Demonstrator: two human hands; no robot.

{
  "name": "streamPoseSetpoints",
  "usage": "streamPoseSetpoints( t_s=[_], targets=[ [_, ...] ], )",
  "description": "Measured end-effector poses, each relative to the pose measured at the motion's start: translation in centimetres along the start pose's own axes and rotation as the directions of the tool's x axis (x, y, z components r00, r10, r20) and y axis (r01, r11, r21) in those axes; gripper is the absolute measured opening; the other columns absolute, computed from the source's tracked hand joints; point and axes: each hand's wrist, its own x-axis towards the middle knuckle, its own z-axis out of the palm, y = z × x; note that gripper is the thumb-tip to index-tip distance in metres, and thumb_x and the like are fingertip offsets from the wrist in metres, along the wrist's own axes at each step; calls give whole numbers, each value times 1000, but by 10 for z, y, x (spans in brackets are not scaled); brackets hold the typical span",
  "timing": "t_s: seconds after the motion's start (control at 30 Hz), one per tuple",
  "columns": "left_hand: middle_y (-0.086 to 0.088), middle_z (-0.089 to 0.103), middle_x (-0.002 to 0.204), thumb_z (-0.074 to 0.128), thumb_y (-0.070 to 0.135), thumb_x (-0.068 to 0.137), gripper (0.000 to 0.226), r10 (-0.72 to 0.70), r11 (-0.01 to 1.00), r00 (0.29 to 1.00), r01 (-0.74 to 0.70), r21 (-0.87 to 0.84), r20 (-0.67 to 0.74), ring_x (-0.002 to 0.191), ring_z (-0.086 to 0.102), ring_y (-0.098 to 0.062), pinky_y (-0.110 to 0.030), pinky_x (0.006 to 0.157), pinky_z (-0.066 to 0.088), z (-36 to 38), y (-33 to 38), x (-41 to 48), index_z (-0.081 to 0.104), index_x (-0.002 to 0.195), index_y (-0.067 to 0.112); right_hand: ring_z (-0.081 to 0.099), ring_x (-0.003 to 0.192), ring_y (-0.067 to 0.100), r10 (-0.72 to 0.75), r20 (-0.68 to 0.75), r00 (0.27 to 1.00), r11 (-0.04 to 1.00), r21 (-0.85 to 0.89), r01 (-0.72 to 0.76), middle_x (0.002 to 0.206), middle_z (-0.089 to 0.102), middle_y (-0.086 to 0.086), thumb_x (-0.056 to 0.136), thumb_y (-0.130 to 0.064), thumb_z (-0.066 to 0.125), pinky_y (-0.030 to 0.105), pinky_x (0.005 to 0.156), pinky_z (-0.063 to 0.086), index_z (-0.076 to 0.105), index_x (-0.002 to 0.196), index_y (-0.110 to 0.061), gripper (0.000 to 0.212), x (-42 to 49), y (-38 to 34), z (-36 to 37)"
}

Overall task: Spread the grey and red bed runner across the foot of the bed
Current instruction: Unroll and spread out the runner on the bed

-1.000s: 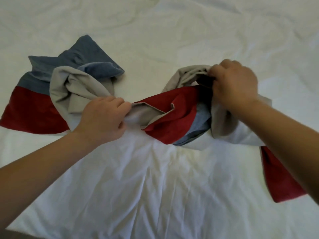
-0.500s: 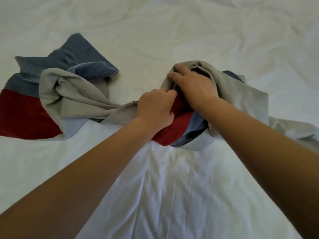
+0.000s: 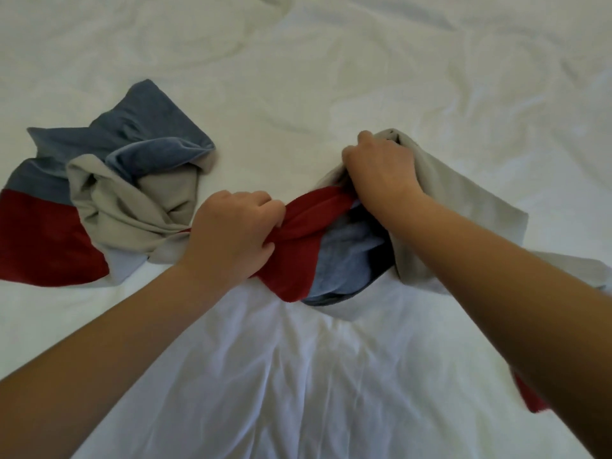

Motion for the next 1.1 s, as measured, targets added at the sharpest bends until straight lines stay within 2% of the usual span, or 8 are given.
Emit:
streamPoseSetpoints(
  t_s=[0.13, 0.23, 0.37, 0.47, 0.57, 0.77, 0.9, 1.1],
  targets=[
    [-5, 55, 62, 70, 5, 56, 22, -16, 998, 1000, 16, 69, -7, 52, 51, -28, -32, 51, 34, -13, -23, -11, 53, 67, 14, 60, 93, 41, 121, 11, 993, 993, -14, -121, 109, 55, 19, 90, 1, 44, 39, 68, 45, 62, 107, -3, 25, 8, 41, 2],
    [-6, 52, 60, 72, 6, 58, 21, -87, 991, 995, 83, 102, 43, 52, 51, -30, -34, 50, 37, -20, -45, -15, 53, 65, 13, 58, 87, 36, 198, 70, 978, 980, -47, -195, 101, 55, 17, 86, 2, 51, 35, 62, 39, 65, 103, -5, 23, 8, 66, 6],
    [-4, 54, 70, 66, 22, 59, 17, -161, 987, 983, 160, 22, 87, 62, 53, -30, -37, 56, 44, -17, -39, 3, 58, 72, 15, 50, 98, 34, 90, 60, 994, 996, -9, -89, 104, 49, 14, 87, -3, 53, 36, 61, 35, 65, 101, -7, 19, 10, 58, 14],
    [0, 58, 90, 53, 39, 61, 36, -149, 977, 988, 153, -148, 37, 78, 55, -24, -38, 68, 49, -10, -6, 34, 60, 91, 20, 46, 104, 33, -50, -34, 998, 991, 123, 54, 113, 48, 12, 85, -7, 54, 39, 68, 39, 64, 112, -16, 30, 20, 48, 17],
    [0, 57, 108, 58, 57, 67, 57, -29, 984, 993, 49, -169, 115, 95, 55, -23, -40, 82, 47, 7, 34, 72, 54, 112, 22, 48, 111, 29, -202, 51, 978, 961, 205, 187, 121, 53, 6, 91, -15, 50, 40, 81, 39, 58, 124, -27, 36, 34, 38, 23],
    [-2, 60, 95, 48, 8, 87, 20, 58, 998, 989, -61, 23, 134, 86, 58, -27, -35, 63, 34, 43, 57, 98, 54, 103, 19, 52, 72, 26, -163, 191, 968, 973, 191, 126, 84, 63, 5, 88, -26, 51, 31, 58, 31, 57, 73, -26, 16, 43, 56, 32],
    [-4, 61, 89, 51, 11, 84, 17, 89, 995, 986, -94, 24, 144, 80, 60, -29, -38, 64, 42, 37, 30, 94, 57, 99, 18, 60, 79, 29, -152, 152, 977, 979, 161, 127, 89, 67, 5, 87, -26, 54, 29, 58, 33, 68, 88, -27, 14, 46, 64, 35],
    [-16, 60, 88, 60, 18, 75, 18, -108, 993, 994, 106, 55, 30, 76, 60, -40, -39, 57, 39, 17, -33, 94, 56, 91, 11, 61, 85, 33, -8, 120, 993, 980, 199, -16, 93, 67, 9, 86, -28, 61, 33, 68, 45, 71, 92, -21, 14, 44, 99, 42]
  ],
)
